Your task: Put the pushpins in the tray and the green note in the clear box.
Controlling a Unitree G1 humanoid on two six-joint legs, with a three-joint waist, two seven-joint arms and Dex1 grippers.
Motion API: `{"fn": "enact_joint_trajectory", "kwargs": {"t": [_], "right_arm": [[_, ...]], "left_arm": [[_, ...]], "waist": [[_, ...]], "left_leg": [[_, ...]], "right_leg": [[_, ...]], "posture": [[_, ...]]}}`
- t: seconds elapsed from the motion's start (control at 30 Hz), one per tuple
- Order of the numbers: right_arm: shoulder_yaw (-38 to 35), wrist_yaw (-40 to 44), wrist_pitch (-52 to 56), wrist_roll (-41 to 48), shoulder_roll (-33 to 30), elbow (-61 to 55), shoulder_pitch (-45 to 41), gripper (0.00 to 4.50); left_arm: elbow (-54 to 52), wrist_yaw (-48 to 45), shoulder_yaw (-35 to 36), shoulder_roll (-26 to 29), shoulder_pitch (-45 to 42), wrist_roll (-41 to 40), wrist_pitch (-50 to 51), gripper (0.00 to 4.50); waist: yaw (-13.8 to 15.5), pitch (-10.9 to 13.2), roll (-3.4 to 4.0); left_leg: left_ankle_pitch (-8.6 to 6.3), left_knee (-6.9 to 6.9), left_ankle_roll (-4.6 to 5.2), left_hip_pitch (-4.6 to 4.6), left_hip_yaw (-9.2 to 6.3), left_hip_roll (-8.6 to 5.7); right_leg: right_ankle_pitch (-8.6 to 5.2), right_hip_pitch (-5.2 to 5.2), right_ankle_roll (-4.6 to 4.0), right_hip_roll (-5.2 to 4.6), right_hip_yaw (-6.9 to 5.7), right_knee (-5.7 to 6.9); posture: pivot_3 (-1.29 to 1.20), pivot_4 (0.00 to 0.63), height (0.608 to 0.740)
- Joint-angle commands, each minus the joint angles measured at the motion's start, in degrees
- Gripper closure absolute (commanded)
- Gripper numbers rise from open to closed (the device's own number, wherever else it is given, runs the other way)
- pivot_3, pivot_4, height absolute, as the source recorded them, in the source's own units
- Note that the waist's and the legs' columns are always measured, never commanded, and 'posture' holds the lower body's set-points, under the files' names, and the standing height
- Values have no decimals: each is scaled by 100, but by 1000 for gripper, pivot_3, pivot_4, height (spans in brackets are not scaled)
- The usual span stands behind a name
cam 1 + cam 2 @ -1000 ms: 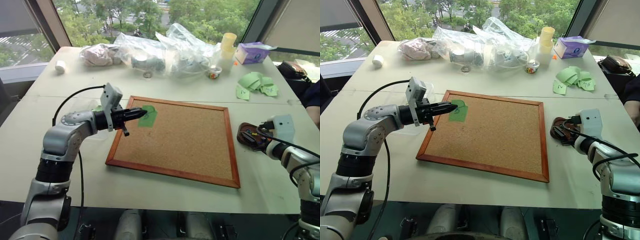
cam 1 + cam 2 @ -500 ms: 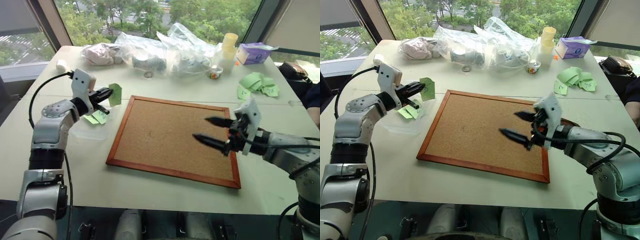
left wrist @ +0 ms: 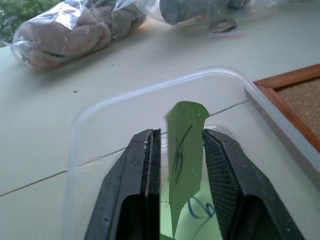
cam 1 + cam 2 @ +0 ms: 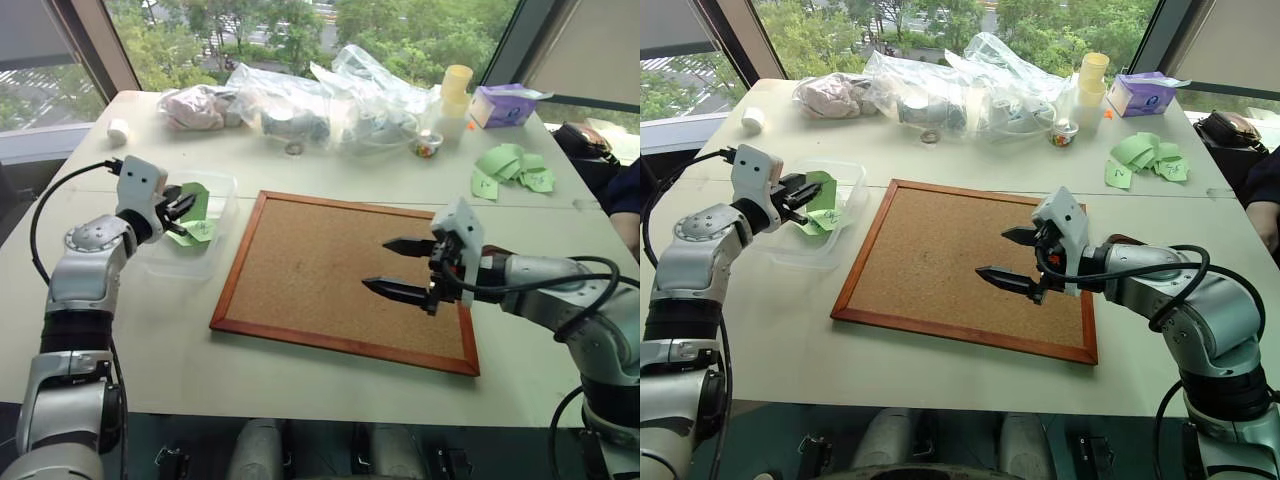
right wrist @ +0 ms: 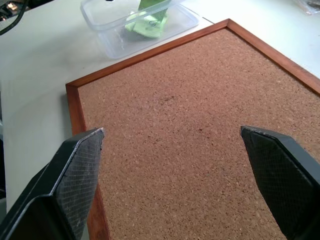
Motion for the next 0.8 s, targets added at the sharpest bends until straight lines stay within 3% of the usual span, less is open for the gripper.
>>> {"fn": "enact_joint_trajectory", "kwargs": {"t": [0.03,0.1,0.4,0.53,0.8], "right_arm": [[25,69,-185,-79,-103,15,-172,0],[50,77,-211,-114,-111,50,-185,0],[27,38,-267,-195,-131,100,-143,0],[-244,74,-265,-223,-369,44,221,0],[-829,57,-274,-116,-707,-218,884,0]], "left_arm": [[-163,-35,172,163,-60,-6,7,1169],[-296,-201,184,173,-56,-136,64,110],[-1066,-989,229,-24,-83,-1092,934,110],[-2220,-2136,-223,-105,57,-2255,1960,110],[-2600,-2891,-1210,-101,191,-2124,1994,110]], "waist": [[9,0,0],[10,0,0],[0,0,-1],[22,1,-1],[-31,0,0]], "left_leg": [[0,0,0,0,0,0],[0,0,0,0,0,0],[0,0,-1,0,3,0],[0,0,-1,0,-1,3],[6,0,-11,7,0,1]], "right_leg": [[0,1,0,-1,0,0],[0,1,0,-3,0,0],[0,0,0,-1,0,1],[0,4,0,-3,0,1],[0,6,0,12,1,1]], "posture": [[0,150,740],[0,150,740],[0,150,740],[0,150,740],[0,150,740]]}}
